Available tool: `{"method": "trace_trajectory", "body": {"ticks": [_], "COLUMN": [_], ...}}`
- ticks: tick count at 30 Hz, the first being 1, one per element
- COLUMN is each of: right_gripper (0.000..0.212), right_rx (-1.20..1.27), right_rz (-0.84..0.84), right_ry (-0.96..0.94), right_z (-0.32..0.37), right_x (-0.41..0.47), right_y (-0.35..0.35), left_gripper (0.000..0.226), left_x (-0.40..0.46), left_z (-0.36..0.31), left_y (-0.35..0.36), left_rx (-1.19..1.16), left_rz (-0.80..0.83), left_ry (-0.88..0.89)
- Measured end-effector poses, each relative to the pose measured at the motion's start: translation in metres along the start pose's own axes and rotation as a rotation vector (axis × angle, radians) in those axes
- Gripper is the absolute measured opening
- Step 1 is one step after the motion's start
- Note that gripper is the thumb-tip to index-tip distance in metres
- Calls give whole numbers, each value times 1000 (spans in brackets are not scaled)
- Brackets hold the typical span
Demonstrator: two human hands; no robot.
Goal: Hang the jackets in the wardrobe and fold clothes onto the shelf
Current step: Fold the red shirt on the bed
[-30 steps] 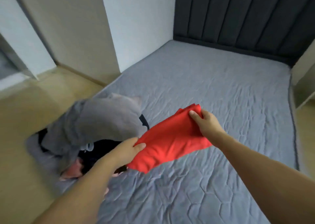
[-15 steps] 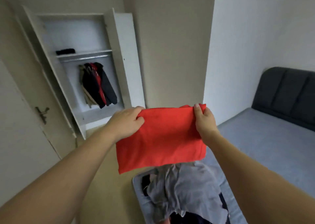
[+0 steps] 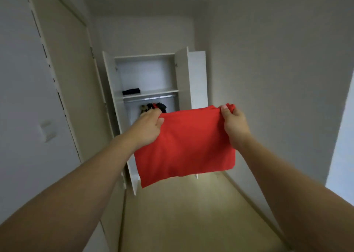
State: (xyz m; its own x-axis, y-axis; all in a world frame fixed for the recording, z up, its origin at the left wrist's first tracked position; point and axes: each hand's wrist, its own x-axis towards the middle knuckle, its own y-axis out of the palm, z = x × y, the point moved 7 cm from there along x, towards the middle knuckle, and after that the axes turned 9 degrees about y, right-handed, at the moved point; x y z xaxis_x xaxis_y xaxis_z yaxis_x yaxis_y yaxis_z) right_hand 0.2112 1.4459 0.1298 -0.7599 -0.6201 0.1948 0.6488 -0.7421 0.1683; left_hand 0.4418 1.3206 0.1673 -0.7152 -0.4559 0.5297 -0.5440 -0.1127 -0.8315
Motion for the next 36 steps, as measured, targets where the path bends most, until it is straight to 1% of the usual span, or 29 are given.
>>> {"method": "trace_trajectory", "body": {"ticks": [2, 4, 7, 11, 13, 16, 20, 25, 29, 31, 34, 36], "right_gripper": [20, 22, 21, 19, 19, 25, 21, 26, 29, 32, 28, 26], "right_rx": [66, 172, 259, 290, 252, 207, 161, 8, -97, -169, -289, -338], "right_rz": [32, 100, 198, 254, 221, 169, 82, -3, -33, -27, -9, 4], "right_ry": [10, 51, 118, 115, 109, 80, 43, -20, -100, -153, -194, -188], "right_z": [1, -6, -25, -57, -77, -89, -106, -143, -183, -193, -203, -209], "right_x": [45, 92, 163, 266, 318, 398, 507, 645, 758, 816, 898, 945], "right_y": [44, 90, 158, 246, 285, 334, 384, 440, 500, 534, 586, 616], "left_gripper": [16, 12, 14, 17, 19, 19, 19, 22, 21, 20, 17, 21], "left_x": [38, 69, 112, 176, 213, 285, 381, 488, 566, 609, 670, 706], "left_z": [39, 85, 161, 262, 310, 378, 453, 547, 622, 667, 730, 762], "left_y": [-9, -12, -3, 22, 37, 57, 89, 155, 197, 210, 224, 233], "left_rx": [52, 101, 132, 205, 226, 204, 207, 187, 253, 279, 267, 285], "left_rz": [-71, -102, -101, -151, -178, -169, -216, -150, -145, -142, -141, -156], "left_ry": [-1, -4, -10, 7, 13, 11, 15, -58, -56, -88, -146, -133]}}
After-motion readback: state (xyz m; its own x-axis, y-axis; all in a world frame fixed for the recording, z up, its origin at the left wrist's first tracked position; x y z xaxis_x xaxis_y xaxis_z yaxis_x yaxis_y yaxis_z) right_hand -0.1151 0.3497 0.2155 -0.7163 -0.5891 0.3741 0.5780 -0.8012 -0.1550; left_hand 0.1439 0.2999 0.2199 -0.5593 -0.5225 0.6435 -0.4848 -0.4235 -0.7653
